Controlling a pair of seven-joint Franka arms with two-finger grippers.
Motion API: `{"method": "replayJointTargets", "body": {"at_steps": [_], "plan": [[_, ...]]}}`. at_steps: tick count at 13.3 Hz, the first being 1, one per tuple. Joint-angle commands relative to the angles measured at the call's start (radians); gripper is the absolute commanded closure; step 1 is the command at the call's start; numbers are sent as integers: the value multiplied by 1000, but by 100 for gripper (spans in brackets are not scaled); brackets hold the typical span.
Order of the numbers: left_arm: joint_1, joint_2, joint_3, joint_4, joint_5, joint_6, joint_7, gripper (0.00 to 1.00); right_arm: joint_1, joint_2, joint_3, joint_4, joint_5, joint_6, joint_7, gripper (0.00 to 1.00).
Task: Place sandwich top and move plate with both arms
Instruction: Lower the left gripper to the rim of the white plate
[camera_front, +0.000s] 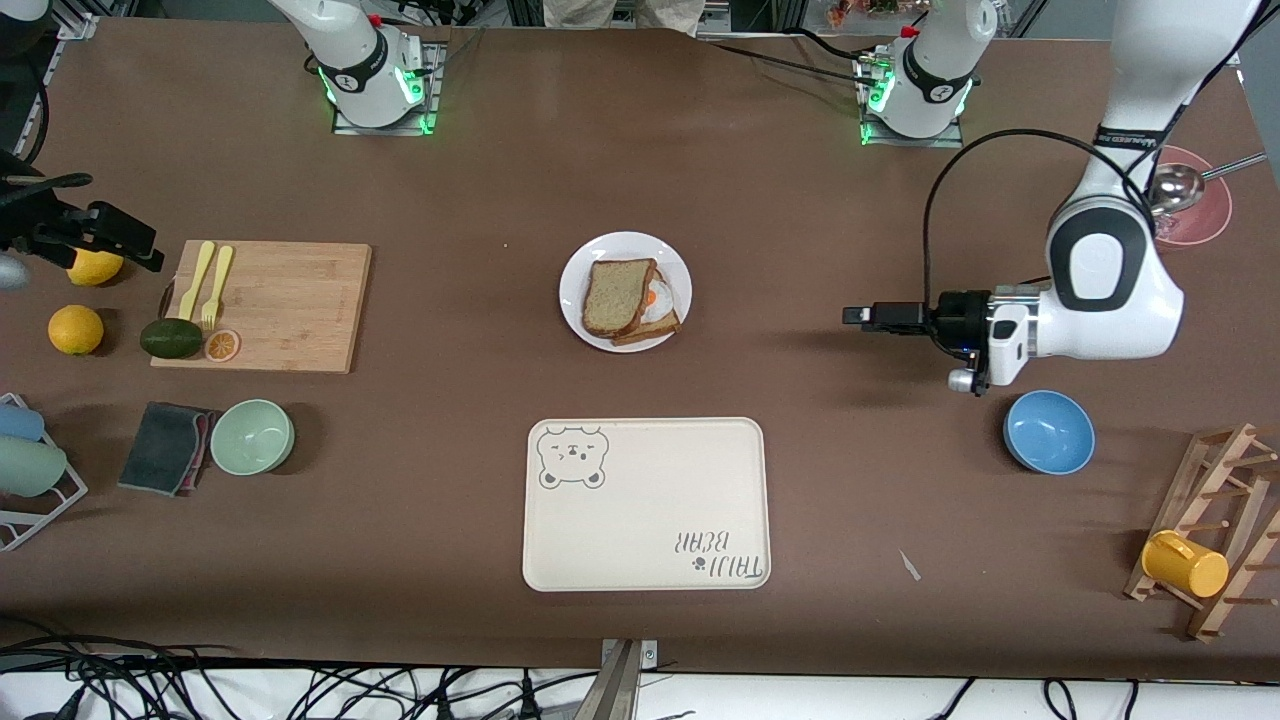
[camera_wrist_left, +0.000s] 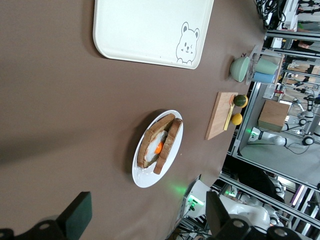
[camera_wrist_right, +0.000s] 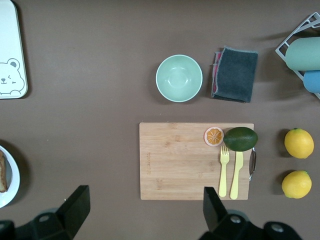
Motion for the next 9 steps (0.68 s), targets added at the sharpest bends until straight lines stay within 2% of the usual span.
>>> {"method": "replayJointTargets", "body": {"at_steps": [1, 3, 5, 6, 9], "plan": [[-92, -5, -5, -74, -48, 152, 33, 0, -3, -22, 1, -14, 2, -9, -9, 0], [-138, 22, -21, -89, -154, 202, 36, 0, -3, -22, 1, -14, 2, -10, -9, 0], [-156, 35, -27, -91, -174, 200, 40, 0, -3, -22, 1, -14, 2, -10, -9, 0], [-139, 47, -53, -92, -183, 193, 74, 0, -3, -22, 1, -14, 2, -10, -9, 0], [-129, 56, -64, -166, -354, 173, 298, 0, -3, -22, 1, -14, 2, -12, -4, 0]]}}
